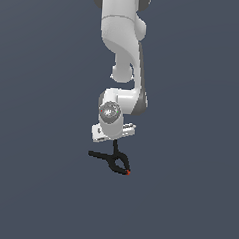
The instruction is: Pick up the object and move it to a goal position.
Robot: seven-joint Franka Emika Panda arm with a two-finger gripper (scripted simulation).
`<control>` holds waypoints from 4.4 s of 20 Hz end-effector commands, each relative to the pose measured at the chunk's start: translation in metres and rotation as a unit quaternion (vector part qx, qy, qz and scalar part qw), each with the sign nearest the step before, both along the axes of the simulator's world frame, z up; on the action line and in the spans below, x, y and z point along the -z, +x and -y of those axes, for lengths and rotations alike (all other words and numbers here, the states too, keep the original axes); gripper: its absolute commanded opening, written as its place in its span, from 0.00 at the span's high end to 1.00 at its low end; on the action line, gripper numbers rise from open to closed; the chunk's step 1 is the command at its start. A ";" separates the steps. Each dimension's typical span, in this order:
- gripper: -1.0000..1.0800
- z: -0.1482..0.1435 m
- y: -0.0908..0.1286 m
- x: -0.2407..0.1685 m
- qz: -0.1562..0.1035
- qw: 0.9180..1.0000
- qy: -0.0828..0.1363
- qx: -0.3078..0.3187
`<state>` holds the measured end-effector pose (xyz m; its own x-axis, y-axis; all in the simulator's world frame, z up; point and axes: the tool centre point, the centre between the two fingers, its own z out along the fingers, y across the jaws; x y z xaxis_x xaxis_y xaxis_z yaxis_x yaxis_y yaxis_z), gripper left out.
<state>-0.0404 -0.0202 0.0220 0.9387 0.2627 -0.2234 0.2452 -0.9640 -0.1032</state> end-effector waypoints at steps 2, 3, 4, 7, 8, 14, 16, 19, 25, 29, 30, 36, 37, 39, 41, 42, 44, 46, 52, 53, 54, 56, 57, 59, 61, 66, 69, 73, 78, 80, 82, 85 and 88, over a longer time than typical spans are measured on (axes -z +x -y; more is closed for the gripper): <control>1.00 -0.001 0.000 -0.004 0.000 1.000 0.000 0.000; 1.00 -0.002 -0.001 -0.006 0.000 1.000 0.000 0.000; 1.00 -0.003 -0.001 -0.009 0.000 1.000 0.000 0.000; 1.00 -0.006 -0.002 -0.021 0.000 1.000 0.000 0.000; 1.00 -0.007 -0.003 -0.027 0.000 1.000 0.000 0.000; 1.00 -0.019 -0.008 -0.071 0.000 1.000 0.000 0.000; 1.00 -0.024 -0.010 -0.090 0.000 1.000 0.000 0.000; 1.00 -0.033 -0.013 -0.123 0.000 1.000 -0.001 -0.001; 1.00 -0.052 -0.020 -0.196 0.000 1.000 -0.001 -0.001; 1.00 -0.065 -0.024 -0.244 0.000 1.000 -0.001 -0.001; 1.00 -0.068 -0.025 -0.256 0.000 1.000 -0.001 -0.001; 1.00 -0.086 -0.030 -0.324 0.000 1.000 -0.001 -0.001; 1.00 -0.088 -0.031 -0.335 0.000 1.000 -0.001 -0.001; 1.00 -0.094 -0.032 -0.356 0.000 1.000 -0.001 -0.001; 1.00 -0.100 -0.033 -0.377 0.000 1.000 -0.001 -0.001; 1.00 -0.102 -0.034 -0.386 0.000 1.000 -0.001 -0.001; 1.00 -0.106 -0.035 -0.403 0.000 1.000 0.000 -0.001; 1.00 -0.110 -0.035 -0.418 0.000 1.000 0.000 -0.001; 1.00 -0.119 -0.035 -0.450 0.000 1.000 0.000 -0.001; 1.00 -0.119 -0.035 -0.453 0.000 1.000 0.000 -0.001; 1.00 -0.120 -0.035 -0.457 0.000 1.000 0.000 -0.001; 1.00 -0.122 -0.035 -0.462 0.000 1.000 0.000 -0.001; 1.00 -0.122 -0.035 -0.464 0.000 1.000 0.000 -0.001; 1.00 -0.123 -0.034 -0.466 0.000 1.000 0.000 -0.001; 1.00 -0.124 -0.034 -0.467 0.000 1.000 0.000 -0.001; 1.00 -0.123 -0.034 -0.466 -0.002 1.000 0.000 0.000; 1.00 -0.123 -0.033 -0.469 -0.002 1.000 0.000 0.000; 1.00 -0.122 -0.031 -0.476 -0.002 1.000 0.000 0.000; 1.00 -0.120 -0.027 -0.490 -0.002 1.000 0.000 0.000; 1.00 -0.119 -0.025 -0.497 -0.002 1.000 0.000 0.000; 1.00 -0.118 -0.023 -0.504 -0.002 1.000 0.000 0.000; 1.00 -0.117 -0.019 -0.514 -0.002 1.000 0.000 0.000; 1.00 -0.116 -0.017 -0.522 -0.002 1.000 0.000 0.000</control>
